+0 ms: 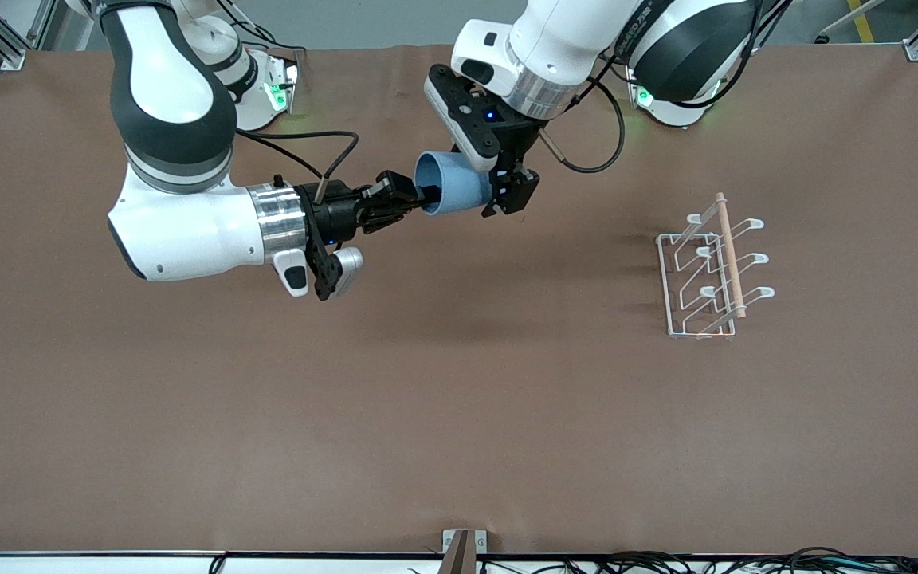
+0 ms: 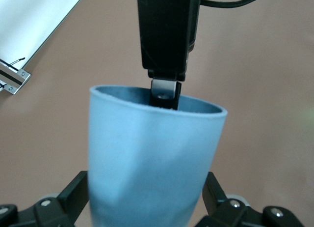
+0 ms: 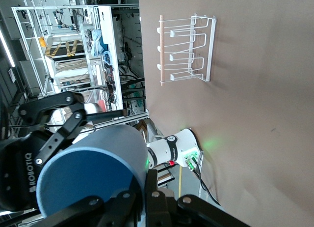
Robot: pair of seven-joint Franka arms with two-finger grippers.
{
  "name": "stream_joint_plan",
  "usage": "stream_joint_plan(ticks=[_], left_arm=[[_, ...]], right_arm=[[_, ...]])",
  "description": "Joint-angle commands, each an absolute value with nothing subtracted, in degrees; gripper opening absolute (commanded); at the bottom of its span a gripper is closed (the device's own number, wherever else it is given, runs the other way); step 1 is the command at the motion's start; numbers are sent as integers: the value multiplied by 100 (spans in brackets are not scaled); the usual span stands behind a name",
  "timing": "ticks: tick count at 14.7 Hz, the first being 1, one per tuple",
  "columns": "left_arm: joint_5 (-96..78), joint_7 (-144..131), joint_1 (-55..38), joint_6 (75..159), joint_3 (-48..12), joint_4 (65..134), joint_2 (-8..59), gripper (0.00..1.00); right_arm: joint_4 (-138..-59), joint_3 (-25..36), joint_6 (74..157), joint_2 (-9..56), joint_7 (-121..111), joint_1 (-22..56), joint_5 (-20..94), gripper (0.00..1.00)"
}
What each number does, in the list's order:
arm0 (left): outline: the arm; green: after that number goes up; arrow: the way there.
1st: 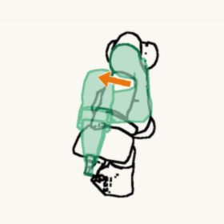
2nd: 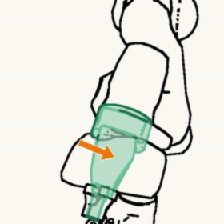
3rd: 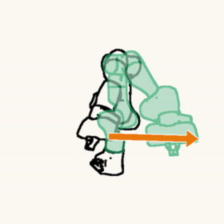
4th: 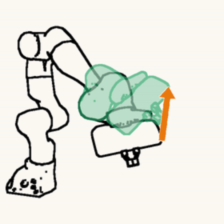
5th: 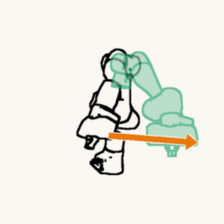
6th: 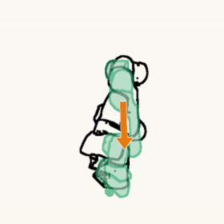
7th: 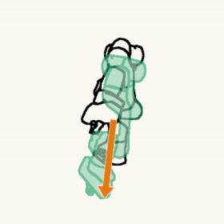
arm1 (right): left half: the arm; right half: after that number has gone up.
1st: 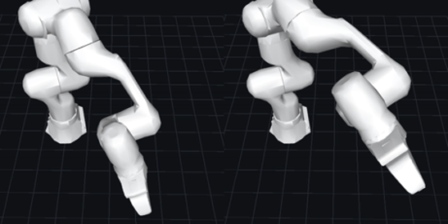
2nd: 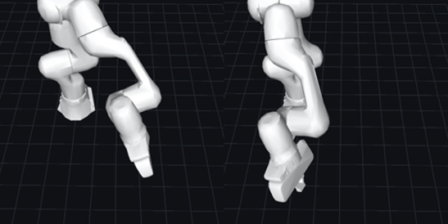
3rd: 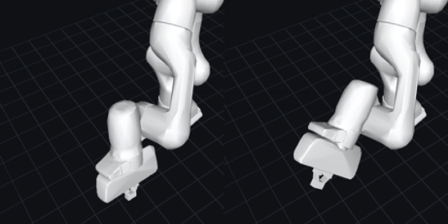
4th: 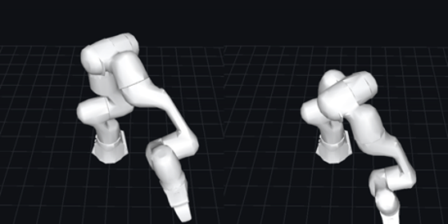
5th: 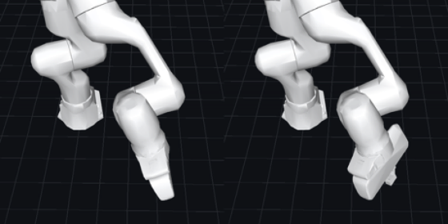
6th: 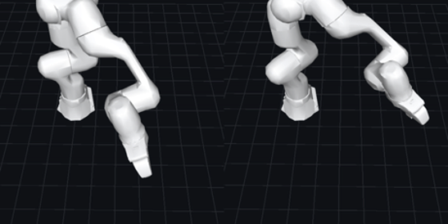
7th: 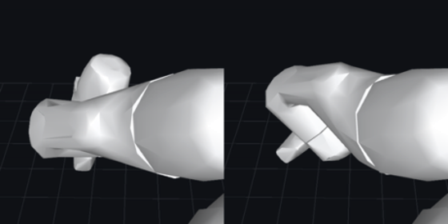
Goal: Hang cup on cup holder
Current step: 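Grasp the cup rim with the left gripper while the right gripper releases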
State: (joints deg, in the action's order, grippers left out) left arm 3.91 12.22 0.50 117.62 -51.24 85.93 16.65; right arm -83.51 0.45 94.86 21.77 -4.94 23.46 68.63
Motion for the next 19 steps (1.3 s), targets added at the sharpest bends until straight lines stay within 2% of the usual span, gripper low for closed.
stream_joint_plan(ticks=[1,2,4,5,6,7,8,9,12,17,19], left_arm=[[554,1204,-70,11856,-5150,8508,1854,99],[554,1213,-70,11856,-5150,8508,1854,91],[554,1230,-62,11848,-5142,8499,1828,56],[597,1239,-53,11830,-5133,8499,1819,44],[798,1265,-44,11795,-5133,8490,1819,35],[1052,1274,-18,11743,-5124,8490,1819,33],[1142,1283,35,11612,-5124,8490,1819,33],[1160,1275,61,11384,-5107,8473,1802,33],[1195,1283,149,10523,-4923,8455,1662,34],[2791,1571,316,8714,-4869,8516,1617,33],[3660,2159,369,8211,-4860,8735,1652,34]], right_arm=[[-8227,79,9387,2259,-510,2382,7031,3],[-8227,79,9387,2259,-510,2382,7031,3],[-8235,79,9378,2259,-492,2382,7031,4],[-8235,79,9378,2259,-492,2382,7031,4],[-8235,79,9378,2259,-492,2382,7031,5],[-8235,79,9352,2259,-483,2373,7023,10],[-8235,88,9212,2259,-510,2330,7022,32],[-8235,97,9028,2259,-527,2312,6988,99],[-8279,289,8974,2075,-492,2233,6568,100],[-8385,545,9061,1416,-352,2215,4057,100],[-8394,536,9307,1118,-21,2224,2697,100]])
